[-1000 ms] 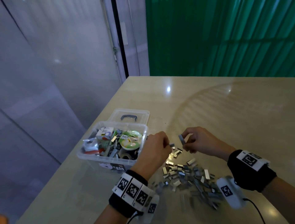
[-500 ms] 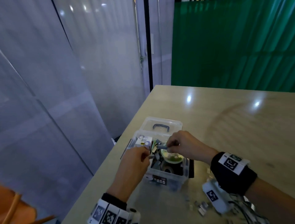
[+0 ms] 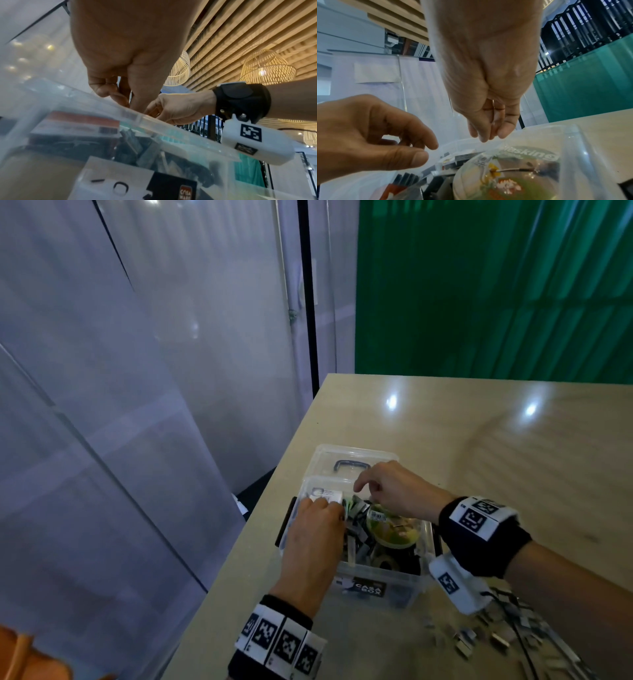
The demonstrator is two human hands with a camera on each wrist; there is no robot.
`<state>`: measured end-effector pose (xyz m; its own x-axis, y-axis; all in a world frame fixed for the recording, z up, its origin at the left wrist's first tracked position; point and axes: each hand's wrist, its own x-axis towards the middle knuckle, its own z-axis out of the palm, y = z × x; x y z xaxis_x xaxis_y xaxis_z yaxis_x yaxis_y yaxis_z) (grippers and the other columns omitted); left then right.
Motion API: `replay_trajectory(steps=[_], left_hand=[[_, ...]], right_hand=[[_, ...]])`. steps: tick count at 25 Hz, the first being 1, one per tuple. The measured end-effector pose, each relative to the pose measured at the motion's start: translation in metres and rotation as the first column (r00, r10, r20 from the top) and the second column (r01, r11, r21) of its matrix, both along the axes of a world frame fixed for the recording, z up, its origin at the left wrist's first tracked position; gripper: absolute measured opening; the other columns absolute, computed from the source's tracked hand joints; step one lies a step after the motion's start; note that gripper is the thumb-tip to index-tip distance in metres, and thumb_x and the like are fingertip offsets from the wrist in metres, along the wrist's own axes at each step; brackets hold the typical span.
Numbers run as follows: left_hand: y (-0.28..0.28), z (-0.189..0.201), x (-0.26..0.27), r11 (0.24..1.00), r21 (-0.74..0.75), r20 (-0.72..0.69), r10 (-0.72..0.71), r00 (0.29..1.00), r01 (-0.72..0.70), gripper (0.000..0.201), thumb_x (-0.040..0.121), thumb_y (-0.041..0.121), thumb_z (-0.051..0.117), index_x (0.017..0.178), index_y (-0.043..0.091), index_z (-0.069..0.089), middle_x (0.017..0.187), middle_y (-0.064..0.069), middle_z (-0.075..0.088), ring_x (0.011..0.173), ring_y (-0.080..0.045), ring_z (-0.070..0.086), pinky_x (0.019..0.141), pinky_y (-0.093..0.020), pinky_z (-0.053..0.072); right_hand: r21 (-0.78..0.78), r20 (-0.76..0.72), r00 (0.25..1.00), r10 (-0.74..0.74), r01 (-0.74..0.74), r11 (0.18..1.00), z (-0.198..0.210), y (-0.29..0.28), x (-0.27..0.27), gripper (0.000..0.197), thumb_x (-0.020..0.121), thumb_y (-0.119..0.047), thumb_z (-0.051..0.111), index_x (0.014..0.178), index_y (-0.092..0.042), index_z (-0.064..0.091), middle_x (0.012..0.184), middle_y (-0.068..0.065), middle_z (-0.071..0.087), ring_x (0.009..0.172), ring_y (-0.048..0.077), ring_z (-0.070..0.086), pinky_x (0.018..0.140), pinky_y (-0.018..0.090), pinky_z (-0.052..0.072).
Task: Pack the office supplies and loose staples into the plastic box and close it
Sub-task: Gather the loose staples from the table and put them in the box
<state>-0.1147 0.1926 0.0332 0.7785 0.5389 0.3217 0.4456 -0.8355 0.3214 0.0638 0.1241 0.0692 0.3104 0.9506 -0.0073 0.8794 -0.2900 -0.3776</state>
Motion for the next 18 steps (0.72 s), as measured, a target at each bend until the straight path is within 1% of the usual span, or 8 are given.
replay_trajectory(steps=[2,4,6,9,11,13,16,18], left_hand=[[0.003,0.005,-0.001,1.0,-0.007,0.035,-0.014,0.999,0.014,0.019,0.101,0.026,0.052,0.106,0.019,0.069,0.1,0.0,0.063,0.095,-0.013,0.046,0.071,-0.021,0.032],[0.007,0.008,-0.001,0.999,-0.04,0.04,0.002,0.999,0.0,0.022,0.103,0.031,0.048,0.108,0.022,0.068,0.1,0.004,0.06,0.093,-0.008,0.039,0.071,-0.02,0.029],[0.01,0.011,0.0,0.999,-0.053,0.039,0.003,0.999,0.0,0.023,0.102,0.033,0.048,0.108,0.023,0.068,0.099,0.006,0.058,0.095,-0.008,0.04,0.071,-0.02,0.032],[0.007,0.016,0.009,0.998,-0.057,0.049,-0.038,0.998,0.041,0.022,0.101,0.033,0.051,0.109,0.022,0.069,0.099,0.004,0.06,0.099,-0.012,0.046,0.078,-0.025,0.043],[0.003,0.018,0.019,0.996,-0.059,0.036,-0.061,0.997,0.064,0.022,0.101,0.034,0.052,0.109,0.022,0.069,0.1,0.004,0.061,0.1,-0.012,0.046,0.08,-0.026,0.043],[-0.002,0.019,0.029,0.994,-0.071,0.0,-0.081,0.997,0.081,0.023,0.101,0.035,0.051,0.109,0.023,0.068,0.102,0.005,0.062,0.1,-0.012,0.047,0.08,-0.025,0.041],[-0.013,0.02,0.044,0.986,-0.1,-0.032,-0.135,0.99,0.131,0.025,0.1,0.036,0.053,0.111,0.022,0.069,0.104,0.003,0.066,0.097,-0.014,0.056,0.086,-0.031,0.048],[-0.025,0.024,0.056,0.978,-0.12,-0.051,-0.179,0.983,0.172,0.025,0.099,0.037,0.055,0.111,0.022,0.07,0.104,0.002,0.068,0.096,-0.016,0.059,0.086,-0.033,0.05]], right_hand=[[-0.001,-0.025,1.0,-0.018,0.018,1.0,0.001,-0.004,0.003,0.029,0.093,0.0,0.059,0.109,-0.02,0.073,0.082,-0.01,0.059,0.072,0.008,0.058,0.066,0.026,0.05],[0.0,-0.055,0.998,-0.016,0.016,1.0,0.003,-0.01,0.005,0.02,0.091,-0.01,0.07,0.107,-0.023,0.074,0.084,-0.006,0.064,0.075,0.01,0.062,0.068,0.026,0.052],[0.01,-0.095,0.995,0.001,0.0,1.0,0.005,-0.016,0.006,0.016,0.089,-0.017,0.074,0.104,-0.024,0.075,0.082,-0.008,0.066,0.074,0.008,0.064,0.068,0.024,0.051],[-0.01,-0.126,0.992,0.014,-0.015,1.0,0.009,-0.027,0.009,0.017,0.088,-0.021,0.075,0.104,-0.025,0.076,0.079,-0.011,0.066,0.073,0.004,0.064,0.065,0.017,0.045],[-0.02,-0.132,0.991,0.01,-0.013,1.0,0.011,-0.034,0.011,0.019,0.087,-0.023,0.076,0.105,-0.025,0.076,0.079,-0.012,0.067,0.073,0.002,0.064,0.064,0.014,0.043],[-0.024,-0.154,0.988,-0.003,-0.001,1.0,0.012,-0.043,0.017,0.02,0.086,-0.025,0.077,0.106,-0.025,0.076,0.078,-0.012,0.068,0.073,0.001,0.064,0.063,0.014,0.044],[-0.029,-0.184,0.982,-0.037,0.032,0.999,0.015,-0.069,0.028,0.02,0.086,-0.026,0.078,0.106,-0.024,0.076,0.076,-0.013,0.069,0.071,0.001,0.065,0.064,0.016,0.046],[-0.039,-0.205,0.975,-0.079,0.073,0.997,0.015,-0.094,0.038,0.019,0.087,-0.025,0.077,0.106,-0.022,0.076,0.075,-0.009,0.071,0.069,0.002,0.067,0.064,0.018,0.049]])
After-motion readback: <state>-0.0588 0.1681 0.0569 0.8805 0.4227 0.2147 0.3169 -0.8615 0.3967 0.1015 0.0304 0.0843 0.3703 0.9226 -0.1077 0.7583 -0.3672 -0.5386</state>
